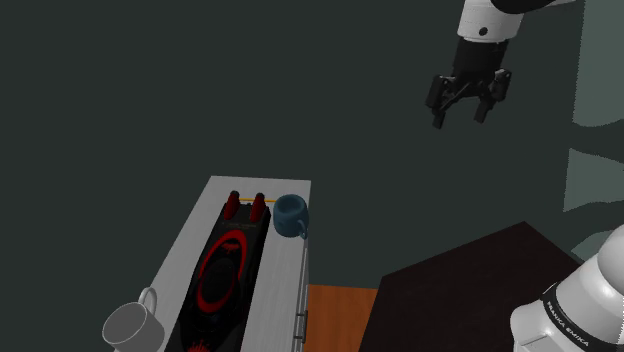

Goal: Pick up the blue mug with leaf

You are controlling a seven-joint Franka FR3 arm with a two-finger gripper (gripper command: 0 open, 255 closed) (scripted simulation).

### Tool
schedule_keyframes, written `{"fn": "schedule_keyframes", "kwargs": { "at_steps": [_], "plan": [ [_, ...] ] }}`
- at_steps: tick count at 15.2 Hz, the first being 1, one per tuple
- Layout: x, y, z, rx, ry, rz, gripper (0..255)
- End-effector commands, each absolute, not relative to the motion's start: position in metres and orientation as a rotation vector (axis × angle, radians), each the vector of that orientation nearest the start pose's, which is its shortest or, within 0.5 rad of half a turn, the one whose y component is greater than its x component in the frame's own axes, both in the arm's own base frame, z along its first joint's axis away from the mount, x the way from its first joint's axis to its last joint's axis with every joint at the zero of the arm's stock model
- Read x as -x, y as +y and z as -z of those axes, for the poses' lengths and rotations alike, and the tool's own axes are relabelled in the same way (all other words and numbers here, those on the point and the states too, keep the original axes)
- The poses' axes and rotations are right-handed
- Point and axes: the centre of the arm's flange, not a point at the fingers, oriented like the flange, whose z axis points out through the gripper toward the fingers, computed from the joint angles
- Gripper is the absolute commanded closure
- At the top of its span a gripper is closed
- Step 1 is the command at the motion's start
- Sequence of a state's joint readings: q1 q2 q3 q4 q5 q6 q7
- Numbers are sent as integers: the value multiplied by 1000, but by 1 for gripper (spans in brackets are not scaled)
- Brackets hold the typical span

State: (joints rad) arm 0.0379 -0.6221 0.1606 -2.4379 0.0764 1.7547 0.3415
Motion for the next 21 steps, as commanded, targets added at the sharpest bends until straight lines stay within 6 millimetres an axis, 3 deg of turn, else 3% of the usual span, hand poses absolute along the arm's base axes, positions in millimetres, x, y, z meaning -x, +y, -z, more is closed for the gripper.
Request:
{"fn": "schedule_keyframes", "kwargs": {
  "at_steps": [1, 21],
  "plan": [
    [-360, 103, -492, 3163, 311, -90, 0],
    [-458, 287, -323, 3196, 357, -65, 0]
  ]
}}
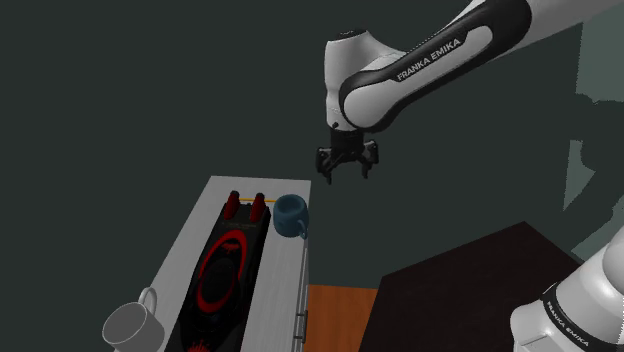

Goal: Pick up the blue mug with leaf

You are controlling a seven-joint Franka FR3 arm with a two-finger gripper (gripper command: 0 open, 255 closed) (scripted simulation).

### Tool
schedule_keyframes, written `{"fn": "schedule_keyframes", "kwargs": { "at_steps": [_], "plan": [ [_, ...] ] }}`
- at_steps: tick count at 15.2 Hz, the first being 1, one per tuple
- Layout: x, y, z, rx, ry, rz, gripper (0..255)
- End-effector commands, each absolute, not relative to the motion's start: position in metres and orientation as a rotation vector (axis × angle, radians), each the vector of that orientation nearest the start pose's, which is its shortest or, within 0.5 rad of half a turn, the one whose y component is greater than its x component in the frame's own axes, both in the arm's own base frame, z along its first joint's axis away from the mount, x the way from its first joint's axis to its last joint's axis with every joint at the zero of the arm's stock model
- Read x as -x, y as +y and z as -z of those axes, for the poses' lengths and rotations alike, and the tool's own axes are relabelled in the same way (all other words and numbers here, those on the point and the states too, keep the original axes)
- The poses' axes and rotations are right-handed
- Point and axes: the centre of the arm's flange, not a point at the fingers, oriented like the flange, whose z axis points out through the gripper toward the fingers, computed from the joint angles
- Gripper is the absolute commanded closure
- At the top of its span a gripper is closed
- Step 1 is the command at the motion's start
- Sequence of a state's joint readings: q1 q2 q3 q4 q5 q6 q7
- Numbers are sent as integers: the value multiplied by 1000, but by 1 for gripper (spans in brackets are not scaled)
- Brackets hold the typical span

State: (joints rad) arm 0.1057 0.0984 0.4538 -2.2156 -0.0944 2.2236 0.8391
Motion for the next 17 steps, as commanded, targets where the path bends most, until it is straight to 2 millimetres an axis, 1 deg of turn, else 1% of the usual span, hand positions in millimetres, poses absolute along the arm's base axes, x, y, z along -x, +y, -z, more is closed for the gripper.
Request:
{"fn": "schedule_keyframes", "kwargs": {
  "at_steps": [1, 10, 11, 17],
  "plan": [
    [-463, 295, -315, 3198, 359, -64, 0],
    [-509, 375, -237, 3213, 380, -52, 0],
    [-512, 379, -232, 3214, 381, -51, 0],
    [-512, 379, -201, 3214, 381, -51, 0]
  ]
}}
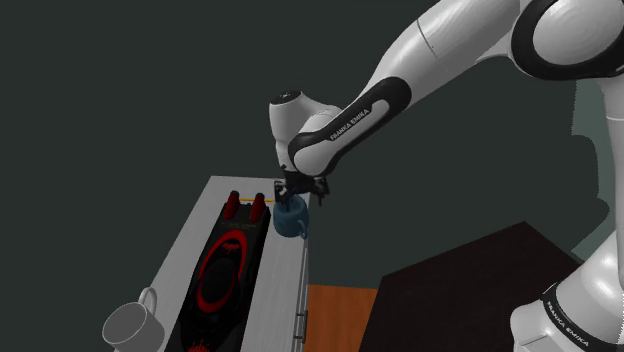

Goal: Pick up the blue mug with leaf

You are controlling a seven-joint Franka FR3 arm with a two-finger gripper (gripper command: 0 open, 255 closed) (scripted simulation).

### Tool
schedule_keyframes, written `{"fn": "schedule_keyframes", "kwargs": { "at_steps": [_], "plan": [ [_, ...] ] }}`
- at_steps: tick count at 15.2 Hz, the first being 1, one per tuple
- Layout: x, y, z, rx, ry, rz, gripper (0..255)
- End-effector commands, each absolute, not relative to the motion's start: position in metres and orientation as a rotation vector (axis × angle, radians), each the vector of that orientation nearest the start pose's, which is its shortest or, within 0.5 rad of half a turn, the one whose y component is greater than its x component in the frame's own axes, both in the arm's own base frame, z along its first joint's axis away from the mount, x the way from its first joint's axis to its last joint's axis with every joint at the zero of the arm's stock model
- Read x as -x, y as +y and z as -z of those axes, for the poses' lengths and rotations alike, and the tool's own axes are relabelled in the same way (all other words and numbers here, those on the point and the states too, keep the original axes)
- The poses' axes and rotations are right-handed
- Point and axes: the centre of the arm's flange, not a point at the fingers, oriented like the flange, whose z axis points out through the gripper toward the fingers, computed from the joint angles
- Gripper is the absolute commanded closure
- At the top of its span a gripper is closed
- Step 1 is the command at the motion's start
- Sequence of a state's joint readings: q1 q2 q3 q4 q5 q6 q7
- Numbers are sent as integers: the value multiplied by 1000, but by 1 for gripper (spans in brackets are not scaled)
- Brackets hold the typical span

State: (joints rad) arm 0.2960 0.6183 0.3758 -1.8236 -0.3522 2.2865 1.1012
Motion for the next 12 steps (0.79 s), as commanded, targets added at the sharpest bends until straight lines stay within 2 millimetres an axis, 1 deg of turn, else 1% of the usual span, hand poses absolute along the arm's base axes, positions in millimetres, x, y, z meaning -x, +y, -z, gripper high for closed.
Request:
{"fn": "schedule_keyframes", "kwargs": {
  "at_steps": [1, 3, 4, 12],
  "plan": [
    [-512, 379, -195, 3214, 381, -51, 0],
    [-512, 379, -192, 3214, 381, -51, 0],
    [-512, 380, -192, 3214, 381, -51, 255],
    [-512, 380, -192, 3214, 381, -51, 255]
  ]
}}
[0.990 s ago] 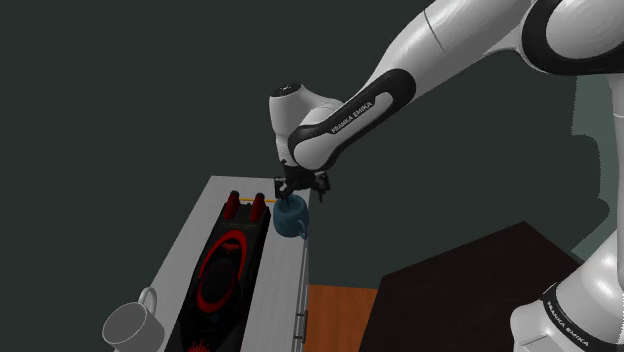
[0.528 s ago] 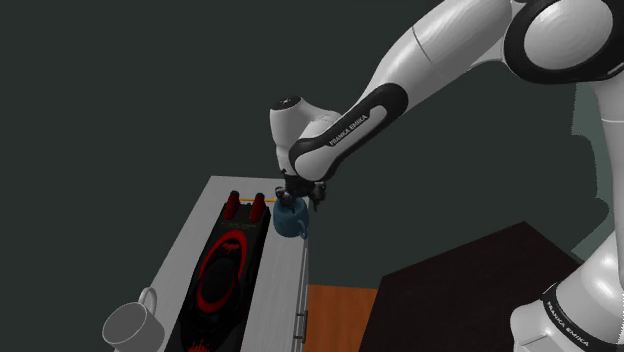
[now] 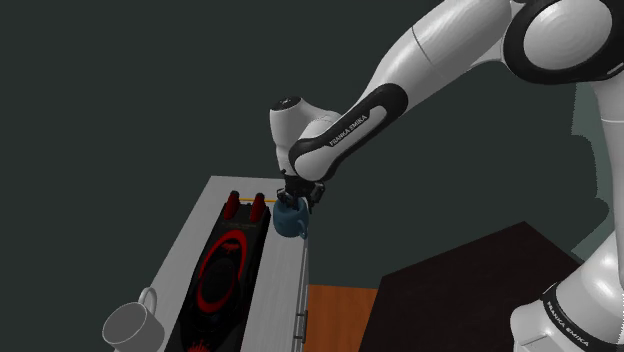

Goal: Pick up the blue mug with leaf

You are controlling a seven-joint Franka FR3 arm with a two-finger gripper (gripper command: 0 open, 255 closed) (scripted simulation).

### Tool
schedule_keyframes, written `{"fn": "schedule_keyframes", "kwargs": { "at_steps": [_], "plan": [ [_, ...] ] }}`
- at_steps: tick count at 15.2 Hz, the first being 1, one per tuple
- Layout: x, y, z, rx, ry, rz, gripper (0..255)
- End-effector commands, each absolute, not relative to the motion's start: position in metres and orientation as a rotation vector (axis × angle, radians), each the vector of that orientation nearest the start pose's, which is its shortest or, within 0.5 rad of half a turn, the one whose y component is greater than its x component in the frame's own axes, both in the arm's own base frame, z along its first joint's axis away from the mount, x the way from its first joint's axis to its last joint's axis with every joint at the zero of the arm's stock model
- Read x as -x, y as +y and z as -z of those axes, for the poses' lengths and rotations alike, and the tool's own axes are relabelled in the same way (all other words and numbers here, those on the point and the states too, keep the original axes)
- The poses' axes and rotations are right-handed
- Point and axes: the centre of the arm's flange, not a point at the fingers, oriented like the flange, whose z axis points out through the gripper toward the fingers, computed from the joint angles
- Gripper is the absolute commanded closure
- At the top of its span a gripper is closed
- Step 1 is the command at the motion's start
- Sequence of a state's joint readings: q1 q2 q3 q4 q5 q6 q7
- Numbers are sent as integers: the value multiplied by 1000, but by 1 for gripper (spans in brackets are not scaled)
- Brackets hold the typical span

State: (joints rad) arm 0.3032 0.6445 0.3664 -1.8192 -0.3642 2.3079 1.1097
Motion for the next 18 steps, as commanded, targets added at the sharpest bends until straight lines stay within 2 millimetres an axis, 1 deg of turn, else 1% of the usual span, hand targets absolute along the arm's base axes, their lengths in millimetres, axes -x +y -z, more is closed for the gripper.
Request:
{"fn": "schedule_keyframes", "kwargs": {
  "at_steps": [1, 16, 18],
  "plan": [
    [-512, 379, -192, 3214, 381, -51, 255],
    [-512, 379, -272, 3214, 381, -51, 255],
    [-512, 379, -272, 3214, 381, -51, 255]
  ]
}}
